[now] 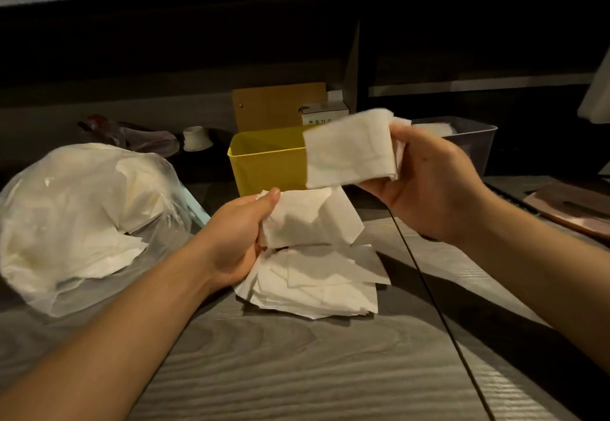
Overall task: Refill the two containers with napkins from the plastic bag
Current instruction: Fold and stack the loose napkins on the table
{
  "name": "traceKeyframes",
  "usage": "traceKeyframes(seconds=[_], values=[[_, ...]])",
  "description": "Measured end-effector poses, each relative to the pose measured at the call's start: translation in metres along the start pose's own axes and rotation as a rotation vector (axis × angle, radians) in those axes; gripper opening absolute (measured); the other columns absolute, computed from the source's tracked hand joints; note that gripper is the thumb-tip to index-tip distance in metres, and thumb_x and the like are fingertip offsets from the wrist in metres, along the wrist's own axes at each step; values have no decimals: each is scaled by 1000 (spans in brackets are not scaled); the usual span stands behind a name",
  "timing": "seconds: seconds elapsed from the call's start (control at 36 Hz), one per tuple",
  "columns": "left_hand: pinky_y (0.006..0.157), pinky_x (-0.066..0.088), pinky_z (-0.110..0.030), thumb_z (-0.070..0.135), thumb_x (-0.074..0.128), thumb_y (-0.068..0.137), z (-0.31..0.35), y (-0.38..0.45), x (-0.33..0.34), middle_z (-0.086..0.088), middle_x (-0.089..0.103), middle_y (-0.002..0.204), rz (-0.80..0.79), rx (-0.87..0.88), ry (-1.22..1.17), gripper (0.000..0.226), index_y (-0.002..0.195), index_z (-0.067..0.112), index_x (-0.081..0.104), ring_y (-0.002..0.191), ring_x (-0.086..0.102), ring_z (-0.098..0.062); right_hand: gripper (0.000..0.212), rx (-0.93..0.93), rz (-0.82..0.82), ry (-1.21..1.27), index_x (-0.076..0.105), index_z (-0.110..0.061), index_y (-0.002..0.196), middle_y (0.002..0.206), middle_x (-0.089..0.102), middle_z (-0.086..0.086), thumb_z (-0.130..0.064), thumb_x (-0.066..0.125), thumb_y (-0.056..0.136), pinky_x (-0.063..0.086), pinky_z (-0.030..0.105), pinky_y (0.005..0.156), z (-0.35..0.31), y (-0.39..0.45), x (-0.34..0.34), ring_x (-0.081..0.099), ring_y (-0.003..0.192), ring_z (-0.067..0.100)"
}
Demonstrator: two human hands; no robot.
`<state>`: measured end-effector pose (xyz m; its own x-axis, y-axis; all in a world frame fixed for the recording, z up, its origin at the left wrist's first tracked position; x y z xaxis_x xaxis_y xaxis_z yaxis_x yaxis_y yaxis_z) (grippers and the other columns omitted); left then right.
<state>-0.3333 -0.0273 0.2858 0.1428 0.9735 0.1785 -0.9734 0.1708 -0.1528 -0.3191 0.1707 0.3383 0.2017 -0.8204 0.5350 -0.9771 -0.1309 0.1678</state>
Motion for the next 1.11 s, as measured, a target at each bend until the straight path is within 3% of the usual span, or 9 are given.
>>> traceKeyframes(seconds=[0.22, 0.28, 0.33, 0.53, 0.72, 0.83, 0.94, 1.03, 1.11], values=[[79, 59, -37, 14, 43, 107, 8, -8, 4, -16, 75, 110, 67, 70, 116, 27, 119, 2, 64, 99, 73, -30, 36, 416, -389, -172, 55, -9, 130, 109, 74, 10, -22, 49, 96, 60, 31, 72, 37, -29, 36, 72, 98, 24], [62, 58, -21, 23, 46, 107, 9, -10, 4, -1, 79, 84, 11, 66, 146, 22, 109, 11, 64, 78, 76, -11, 30, 492, -414, -298, 59, -8, 116, 95, 73, 6, -21, 55, 90, 58, 26, 68, 47, -33, 34, 71, 88, 17], [53, 57, -23, 27, 46, 106, 5, -7, 5, 1, 79, 82, -24, 22, 94, 24, 115, 12, 64, 70, 75, -11, 29, 486, -391, -412, 63, -6, 111, 100, 70, 10, -22, 59, 87, 58, 29, 75, 51, -30, 29, 68, 91, 20], [82, 58, -37, 27, 44, 107, 0, 1, -3, -7, 75, 116, 2, 15, -30, 32, 129, 13, 62, 105, 73, -23, 21, 223, -127, -635, 71, -15, 111, 113, 71, 6, -17, 52, 102, 54, 36, 96, 32, -8, 6, 66, 107, 23], [82, 56, -37, 23, 43, 107, 2, 1, -3, -5, 76, 113, 6, 25, -73, 27, 126, 16, 61, 102, 74, -21, 20, -15, 216, -714, 56, -28, 92, 101, 57, 2, -18, 45, 105, 58, 30, 74, 4, -3, -16, 60, 96, 20], [85, 55, -39, 23, 42, 107, 3, 2, -5, -5, 76, 115, 21, 45, -70, 29, 127, 16, 63, 105, 73, -24, 12, -108, 349, -501, 54, -25, 93, 103, 55, 4, -18, 49, 101, 57, 34, 77, -9, -3, -22, 58, 98, 22], [81, 56, -38, 23, 41, 107, 3, 2, -7, -7, 76, 114, 37, 48, -96, 30, 126, 16, 63, 102, 74, -23, 22, 93, 140, -134, 59, -14, 113, 96, 72, 9, -23, 46, 99, 53, 28, 62, -1, -4, -11, 69, 82, 20], [83, 56, -39, 24, 41, 108, 3, 2, -8, -7, 75, 115, 38, 46, -113, 29, 126, 16, 62, 105, 73, -25, 27, 237, 83, -413, 56, -7, 119, 87, 75, 14, -24, 43, 103, 46, 24, 48, 10, -6, -14, 64, 60, 17], [84, 55, -40, 24, 40, 108, 3, 1, -8, -8, 75, 117, 33, 40, -137, 30, 127, 15, 62, 106, 73, -26, 19, 298, 1, -1212, 62, -6, 98, 75, 66, 13, -19, 51, 103, 40, 26, 47, 20, -6, -25, 54, 58, 18]])
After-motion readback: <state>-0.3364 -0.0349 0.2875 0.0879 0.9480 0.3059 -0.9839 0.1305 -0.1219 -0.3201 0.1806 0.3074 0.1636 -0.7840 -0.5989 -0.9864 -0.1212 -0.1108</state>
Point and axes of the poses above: each hand's wrist, its own y-axis towards the middle knuckle, its own x-axis out of the palm, z = x × y, the point moved 6 cm from there along y, towards the middle knuckle
